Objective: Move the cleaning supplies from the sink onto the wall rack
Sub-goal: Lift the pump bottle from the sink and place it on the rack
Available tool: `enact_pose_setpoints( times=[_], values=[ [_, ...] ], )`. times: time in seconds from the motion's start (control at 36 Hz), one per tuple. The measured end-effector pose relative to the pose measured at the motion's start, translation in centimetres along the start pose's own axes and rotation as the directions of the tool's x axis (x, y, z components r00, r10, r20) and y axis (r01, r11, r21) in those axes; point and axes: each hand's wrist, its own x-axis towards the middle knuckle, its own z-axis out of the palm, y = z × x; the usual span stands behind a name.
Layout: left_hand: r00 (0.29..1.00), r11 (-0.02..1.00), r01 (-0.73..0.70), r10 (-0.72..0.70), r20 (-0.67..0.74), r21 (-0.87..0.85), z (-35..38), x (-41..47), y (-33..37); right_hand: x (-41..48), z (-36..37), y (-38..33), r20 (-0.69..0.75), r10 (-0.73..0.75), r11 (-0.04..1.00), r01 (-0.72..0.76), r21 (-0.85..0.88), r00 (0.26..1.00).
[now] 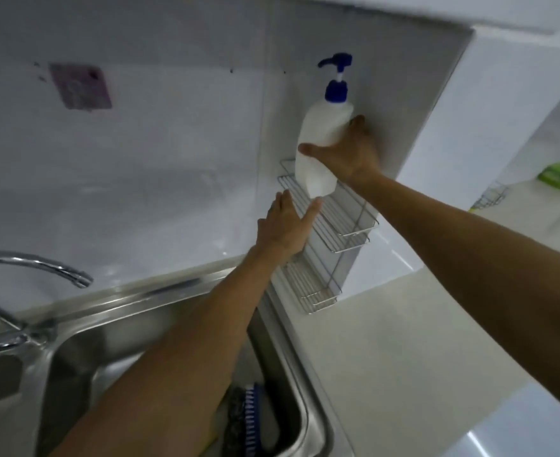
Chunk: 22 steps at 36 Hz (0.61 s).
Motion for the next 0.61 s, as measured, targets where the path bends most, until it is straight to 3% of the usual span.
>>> enact_pose_setpoints(
  times=[0.61],
  values=[
    [0.998,0.975,-0.067,0.061,-0.033,-0.210,2.4,6.4,-2.1,3.0,5.1,1.6,-0.105,0.018,0.999,-0.013,0.053,0.994]
  ],
)
